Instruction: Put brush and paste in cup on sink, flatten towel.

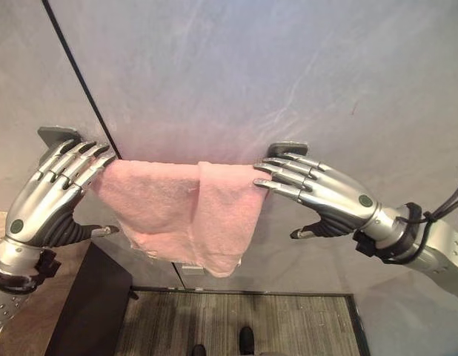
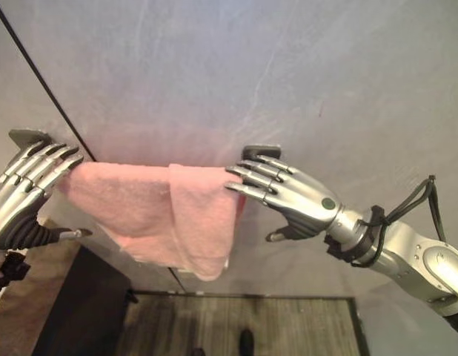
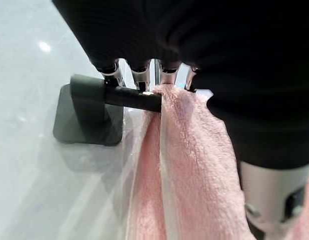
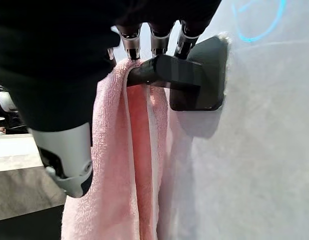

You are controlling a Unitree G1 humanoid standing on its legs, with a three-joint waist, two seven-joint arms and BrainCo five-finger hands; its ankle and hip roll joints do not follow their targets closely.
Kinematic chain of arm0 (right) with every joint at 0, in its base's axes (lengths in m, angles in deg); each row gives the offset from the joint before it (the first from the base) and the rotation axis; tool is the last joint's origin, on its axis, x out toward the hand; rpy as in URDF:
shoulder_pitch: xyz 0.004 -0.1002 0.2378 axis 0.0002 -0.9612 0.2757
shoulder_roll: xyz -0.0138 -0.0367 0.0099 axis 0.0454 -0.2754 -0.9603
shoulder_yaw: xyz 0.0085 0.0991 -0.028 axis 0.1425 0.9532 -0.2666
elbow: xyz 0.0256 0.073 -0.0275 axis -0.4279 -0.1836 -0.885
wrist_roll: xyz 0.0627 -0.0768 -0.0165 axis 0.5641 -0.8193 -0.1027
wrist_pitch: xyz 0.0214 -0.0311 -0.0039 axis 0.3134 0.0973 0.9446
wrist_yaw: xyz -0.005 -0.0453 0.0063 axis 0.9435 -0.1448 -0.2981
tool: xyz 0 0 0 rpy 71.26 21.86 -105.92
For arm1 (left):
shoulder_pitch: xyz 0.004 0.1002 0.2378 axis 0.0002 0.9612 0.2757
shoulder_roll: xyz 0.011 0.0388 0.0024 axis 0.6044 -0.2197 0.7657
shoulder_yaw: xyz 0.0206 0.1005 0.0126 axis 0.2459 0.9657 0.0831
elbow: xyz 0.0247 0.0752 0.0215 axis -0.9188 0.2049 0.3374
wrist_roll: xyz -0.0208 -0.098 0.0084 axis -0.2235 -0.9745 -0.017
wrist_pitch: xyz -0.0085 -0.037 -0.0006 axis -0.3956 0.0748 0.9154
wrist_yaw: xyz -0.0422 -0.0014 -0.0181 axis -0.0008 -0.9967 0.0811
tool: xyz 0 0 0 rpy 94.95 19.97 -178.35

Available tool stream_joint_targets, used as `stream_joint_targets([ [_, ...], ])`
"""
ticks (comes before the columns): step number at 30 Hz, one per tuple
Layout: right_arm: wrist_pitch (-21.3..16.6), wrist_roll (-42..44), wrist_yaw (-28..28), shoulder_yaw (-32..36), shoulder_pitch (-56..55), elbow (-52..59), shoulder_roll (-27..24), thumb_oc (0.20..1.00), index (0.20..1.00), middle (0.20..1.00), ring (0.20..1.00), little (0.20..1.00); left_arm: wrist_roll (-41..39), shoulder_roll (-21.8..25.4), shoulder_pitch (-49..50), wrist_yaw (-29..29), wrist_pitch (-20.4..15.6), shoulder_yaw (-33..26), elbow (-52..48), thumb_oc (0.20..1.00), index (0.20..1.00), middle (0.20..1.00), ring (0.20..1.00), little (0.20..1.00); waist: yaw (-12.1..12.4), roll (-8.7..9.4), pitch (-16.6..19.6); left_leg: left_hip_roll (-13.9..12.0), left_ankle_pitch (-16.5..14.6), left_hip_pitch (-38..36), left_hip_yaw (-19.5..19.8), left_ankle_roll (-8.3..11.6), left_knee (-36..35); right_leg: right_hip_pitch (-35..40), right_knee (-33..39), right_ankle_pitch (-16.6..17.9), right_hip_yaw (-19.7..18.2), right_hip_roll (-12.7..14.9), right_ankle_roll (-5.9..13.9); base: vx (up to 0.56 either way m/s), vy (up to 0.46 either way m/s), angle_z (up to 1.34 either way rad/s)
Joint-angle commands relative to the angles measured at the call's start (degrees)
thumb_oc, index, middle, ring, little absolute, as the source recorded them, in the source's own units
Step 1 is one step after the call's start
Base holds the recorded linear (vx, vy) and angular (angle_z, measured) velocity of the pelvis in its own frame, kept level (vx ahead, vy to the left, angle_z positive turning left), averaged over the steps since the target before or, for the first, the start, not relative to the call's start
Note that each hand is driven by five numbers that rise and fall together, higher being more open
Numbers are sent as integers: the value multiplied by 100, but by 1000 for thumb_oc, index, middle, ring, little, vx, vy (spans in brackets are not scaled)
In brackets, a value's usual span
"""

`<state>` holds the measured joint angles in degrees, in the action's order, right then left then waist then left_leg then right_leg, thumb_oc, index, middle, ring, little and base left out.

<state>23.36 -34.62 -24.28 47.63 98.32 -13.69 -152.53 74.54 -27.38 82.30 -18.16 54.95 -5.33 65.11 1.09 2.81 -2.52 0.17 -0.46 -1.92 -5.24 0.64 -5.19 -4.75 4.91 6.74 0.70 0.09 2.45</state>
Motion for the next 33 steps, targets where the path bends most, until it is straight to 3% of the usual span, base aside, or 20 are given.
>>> stream_joint_targets([
  [1,262,-156,-417,18,-510,-600,-180,1000,1000,1000,1000,1000,100,129,718,313,451,-240,878,1000,1000,1000,1000,1000,41,187,-2,-126,116,190,53,159,57,423,-151,-400,-12,842,796,0,0,0],
  [13,284,367,-515,1170,-1451,-314,-66,1000,1000,1000,1000,1000,186,-112,904,471,629,-373,1077,1000,1000,1000,1000,1000,5,141,67,-141,101,139,66,166,58,498,-149,-462,21,816,766,6,-3,1],
  [19,367,357,-551,746,-1109,-450,144,1000,1000,1000,1000,1000,39,-308,491,416,685,-47,1120,1000,1000,1000,1000,1000,49,130,73,-156,42,95,79,174,42,525,-145,-507,14,812,755,0,-3,-1],
  [22,407,298,-502,511,-863,-492,413,1000,1000,1000,1000,1000,-409,-827,59,328,634,301,1065,1000,1000,1000,1000,1000,46,132,97,-151,44,86,89,173,41,557,-144,-517,21,810,751,12,-2,0],
  [23,413,312,-471,500,-839,-448,541,1000,1000,1000,1000,1000,-716,-1137,-114,292,591,434,1042,1000,1000,1000,1000,1000,45,144,112,-151,47,81,94,172,38,559,-143,-517,21,809,748,-54,-19,1],
  [24,446,366,-288,668,-933,-328,909,1000,1000,1000,1000,1000,-1646,-1932,-476,43,510,691,1063,1000,1000,1000,1000,1000,28,133,122,-158,124,127,106,172,38,524,-161,-473,34,811,734,0,0,0],
  [27,459,694,-58,897,-1169,-251,1687,1000,1000,1000,1000,1000,-2324,-2669,-850,-113,424,1092,1026,1000,1000,1000,1000,1000,-31,130,184,-179,92,128,144,172,26,539,-164,-514,65,808,719,-31,-23,6],
  [28,458,703,-66,940,-1200,-233,1688,1000,1000,1000,1000,1000,-2333,-2659,-869,-110,420,1106,1031,1000,1000,1000,1000,1000,-20,132,167,-179,149,153,147,171,27,511,-180,-476,72,807,712,-29,-31,20],
  [29,471,880,78,713,-1058,-263,2460,1000,1000,1000,1000,1000,-2627,-2992,-1191,-198,319,1386,994,1000,1000,1000,1000,1000,-30,121,172,-192,170,182,179,168,19,501,-211,-491,90,791,695,-36,-31,21],
  [31,504,878,340,484,-980,-563,3028,1000,1000,1000,1000,1000,-2894,-3214,-1457,-262,195,1663,804,1000,1000,1000,1000,1000,-30,96,179,-196,142,200,234,169,19,507,-223,-524,117,793,682,-16,-28,11],
  [33,487,963,425,492,-977,-613,3223,1000,1000,1000,1000,1000,-2967,-3284,-1536,-319,140,1656,770,1000,1000,1000,1000,1000,-30,86,162,-199,158,228,263,170,19,493,-234,-525,131,791,671,-61,-17,2],
])
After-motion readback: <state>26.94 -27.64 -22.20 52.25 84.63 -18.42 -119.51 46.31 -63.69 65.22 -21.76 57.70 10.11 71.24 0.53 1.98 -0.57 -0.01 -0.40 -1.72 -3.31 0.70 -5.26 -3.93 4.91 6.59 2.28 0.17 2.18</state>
